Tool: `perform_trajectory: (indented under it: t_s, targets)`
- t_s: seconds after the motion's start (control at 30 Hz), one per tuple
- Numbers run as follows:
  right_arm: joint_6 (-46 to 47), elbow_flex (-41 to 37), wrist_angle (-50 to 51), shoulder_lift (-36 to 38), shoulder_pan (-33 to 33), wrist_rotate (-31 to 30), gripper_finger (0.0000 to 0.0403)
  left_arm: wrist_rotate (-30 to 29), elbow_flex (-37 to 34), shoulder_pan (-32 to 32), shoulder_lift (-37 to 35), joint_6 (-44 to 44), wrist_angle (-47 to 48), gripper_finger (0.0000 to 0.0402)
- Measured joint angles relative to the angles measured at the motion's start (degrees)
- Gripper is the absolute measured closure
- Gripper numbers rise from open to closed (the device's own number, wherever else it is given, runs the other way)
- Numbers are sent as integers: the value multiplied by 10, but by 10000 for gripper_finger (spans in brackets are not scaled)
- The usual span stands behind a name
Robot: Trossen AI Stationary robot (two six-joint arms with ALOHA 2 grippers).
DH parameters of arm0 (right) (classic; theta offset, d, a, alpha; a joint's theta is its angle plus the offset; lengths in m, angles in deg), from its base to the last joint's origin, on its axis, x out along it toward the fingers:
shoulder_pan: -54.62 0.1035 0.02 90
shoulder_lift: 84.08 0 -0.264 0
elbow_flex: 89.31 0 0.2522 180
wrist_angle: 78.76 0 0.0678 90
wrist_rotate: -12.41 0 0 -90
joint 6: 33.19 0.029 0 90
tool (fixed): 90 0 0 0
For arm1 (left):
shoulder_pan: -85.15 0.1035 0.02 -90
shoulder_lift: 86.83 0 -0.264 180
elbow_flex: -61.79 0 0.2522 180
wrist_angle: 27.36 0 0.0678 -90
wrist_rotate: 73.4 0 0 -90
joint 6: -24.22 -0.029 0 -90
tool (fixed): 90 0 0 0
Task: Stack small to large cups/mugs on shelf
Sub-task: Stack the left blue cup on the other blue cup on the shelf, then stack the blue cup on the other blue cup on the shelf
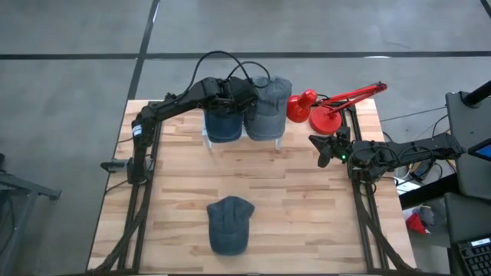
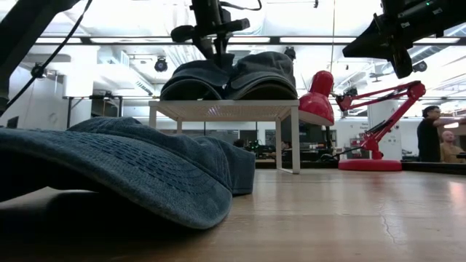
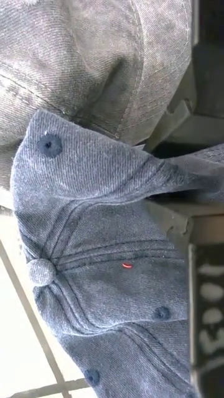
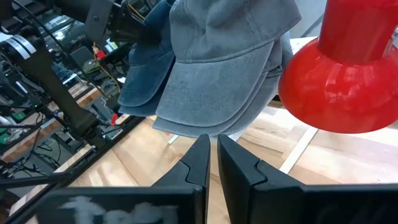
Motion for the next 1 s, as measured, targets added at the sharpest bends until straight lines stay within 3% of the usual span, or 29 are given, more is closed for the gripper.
perform_trajectory:
  t_s: [0.3, 0.73, 1.0]
  targets:
    - [0, 0, 0, 0, 0, 0, 374, 0, 0, 0, -18, -1, 0, 234]
    - [0, 0, 0, 0, 0, 0, 374, 3, 0, -15, -86, -19, 0, 232]
    - [-5, 0, 0, 1, 0, 0, 374, 25, -4, -89, -128, -13, 16, 232]
